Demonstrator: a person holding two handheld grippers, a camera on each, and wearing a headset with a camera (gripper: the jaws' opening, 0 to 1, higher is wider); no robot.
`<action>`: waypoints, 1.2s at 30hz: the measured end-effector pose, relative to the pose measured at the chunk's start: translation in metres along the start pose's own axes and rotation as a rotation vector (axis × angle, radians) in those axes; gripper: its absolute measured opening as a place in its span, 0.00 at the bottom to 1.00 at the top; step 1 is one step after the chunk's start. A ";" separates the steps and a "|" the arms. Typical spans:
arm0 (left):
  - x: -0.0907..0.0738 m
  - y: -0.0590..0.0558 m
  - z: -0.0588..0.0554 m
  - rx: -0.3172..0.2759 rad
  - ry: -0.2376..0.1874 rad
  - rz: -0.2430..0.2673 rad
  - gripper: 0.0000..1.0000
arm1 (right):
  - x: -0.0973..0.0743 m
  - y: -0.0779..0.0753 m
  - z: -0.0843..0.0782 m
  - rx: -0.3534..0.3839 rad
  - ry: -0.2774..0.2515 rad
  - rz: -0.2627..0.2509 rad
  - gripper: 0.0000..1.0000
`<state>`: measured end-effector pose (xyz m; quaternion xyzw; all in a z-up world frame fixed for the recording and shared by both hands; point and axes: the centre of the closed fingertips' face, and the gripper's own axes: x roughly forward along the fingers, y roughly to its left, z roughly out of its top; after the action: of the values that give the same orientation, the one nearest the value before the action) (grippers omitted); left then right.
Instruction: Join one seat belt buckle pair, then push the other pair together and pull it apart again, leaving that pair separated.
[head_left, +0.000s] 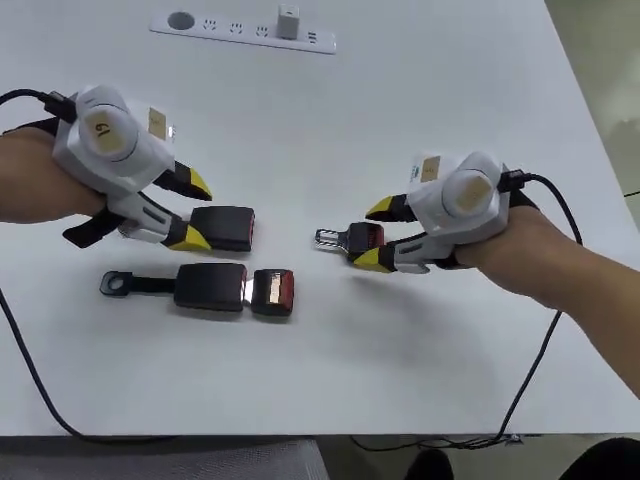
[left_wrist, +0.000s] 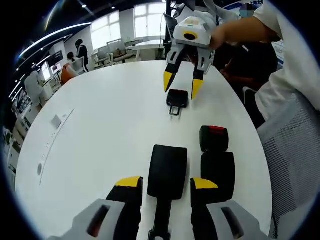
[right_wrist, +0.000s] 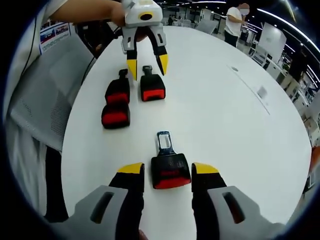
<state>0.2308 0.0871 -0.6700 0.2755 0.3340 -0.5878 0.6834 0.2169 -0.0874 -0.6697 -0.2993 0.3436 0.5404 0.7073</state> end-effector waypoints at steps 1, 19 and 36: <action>0.001 0.000 -0.001 0.001 0.003 -0.005 0.39 | 0.001 -0.001 -0.002 -0.002 0.005 0.005 0.36; 0.017 -0.004 -0.008 0.037 0.035 -0.078 0.35 | 0.013 0.002 -0.013 -0.032 0.031 0.082 0.33; 0.018 -0.006 -0.008 0.081 0.030 -0.089 0.34 | 0.016 0.001 -0.015 -0.063 0.033 0.110 0.33</action>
<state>0.2252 0.0810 -0.6887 0.2964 0.3322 -0.6266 0.6397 0.2161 -0.0904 -0.6914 -0.3108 0.3539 0.5841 0.6611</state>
